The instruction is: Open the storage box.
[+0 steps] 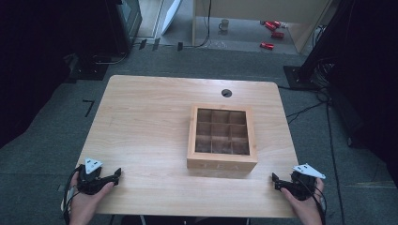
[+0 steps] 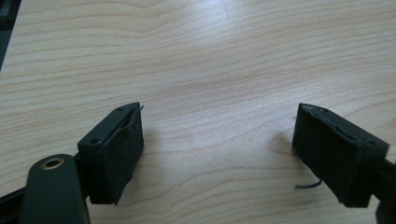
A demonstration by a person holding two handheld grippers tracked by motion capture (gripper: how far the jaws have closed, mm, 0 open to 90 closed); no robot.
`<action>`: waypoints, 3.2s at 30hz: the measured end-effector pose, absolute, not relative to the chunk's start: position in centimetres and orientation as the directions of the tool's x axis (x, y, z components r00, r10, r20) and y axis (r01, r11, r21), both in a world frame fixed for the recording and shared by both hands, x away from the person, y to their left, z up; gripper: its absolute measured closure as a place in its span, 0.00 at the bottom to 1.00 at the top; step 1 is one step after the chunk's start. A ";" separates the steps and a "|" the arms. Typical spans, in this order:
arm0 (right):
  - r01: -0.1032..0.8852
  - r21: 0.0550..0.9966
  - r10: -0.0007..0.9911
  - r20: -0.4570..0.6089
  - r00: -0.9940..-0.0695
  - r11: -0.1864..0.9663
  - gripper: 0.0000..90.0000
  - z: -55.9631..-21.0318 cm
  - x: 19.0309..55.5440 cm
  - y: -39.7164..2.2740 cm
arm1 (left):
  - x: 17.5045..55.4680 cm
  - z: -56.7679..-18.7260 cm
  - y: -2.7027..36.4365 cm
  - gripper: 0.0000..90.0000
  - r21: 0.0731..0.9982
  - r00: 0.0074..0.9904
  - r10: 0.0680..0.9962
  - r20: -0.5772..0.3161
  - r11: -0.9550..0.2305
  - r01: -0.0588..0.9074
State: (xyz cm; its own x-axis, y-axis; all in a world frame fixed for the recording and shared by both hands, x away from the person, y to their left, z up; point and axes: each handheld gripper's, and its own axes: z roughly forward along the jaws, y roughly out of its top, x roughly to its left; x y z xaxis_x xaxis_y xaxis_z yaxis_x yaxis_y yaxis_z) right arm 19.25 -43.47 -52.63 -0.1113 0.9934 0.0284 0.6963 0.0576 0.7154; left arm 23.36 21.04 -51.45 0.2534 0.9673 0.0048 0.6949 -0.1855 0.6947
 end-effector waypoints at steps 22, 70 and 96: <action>0.693 0.718 0.992 0.030 -0.126 0.066 0.07 -52.6 19.2 -43.0 | 24.6 -47.7 11.1 0.18 0.752 0.440 0.897 -0.032 -0.268 0.602; 0.700 0.713 0.995 0.042 -0.091 0.034 0.00 -52.1 19.9 -41.7 | 25.4 -47.5 1.2 0.37 0.769 0.694 0.713 -0.102 -0.386 0.509; 0.564 0.826 0.952 0.156 -0.263 0.020 0.00 -48.4 19.3 -36.4 | 25.5 -47.1 0.7 0.71 0.776 0.724 0.671 -0.157 -0.370 0.511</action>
State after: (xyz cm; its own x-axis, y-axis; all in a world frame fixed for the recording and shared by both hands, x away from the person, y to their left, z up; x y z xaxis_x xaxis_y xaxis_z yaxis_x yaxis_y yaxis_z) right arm 19.33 -36.39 -48.39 -0.2628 0.9521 0.1563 0.5637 0.0200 0.8257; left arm 25.48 0.68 -47.05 0.7243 0.6713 -0.1573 0.5112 -0.3697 0.7759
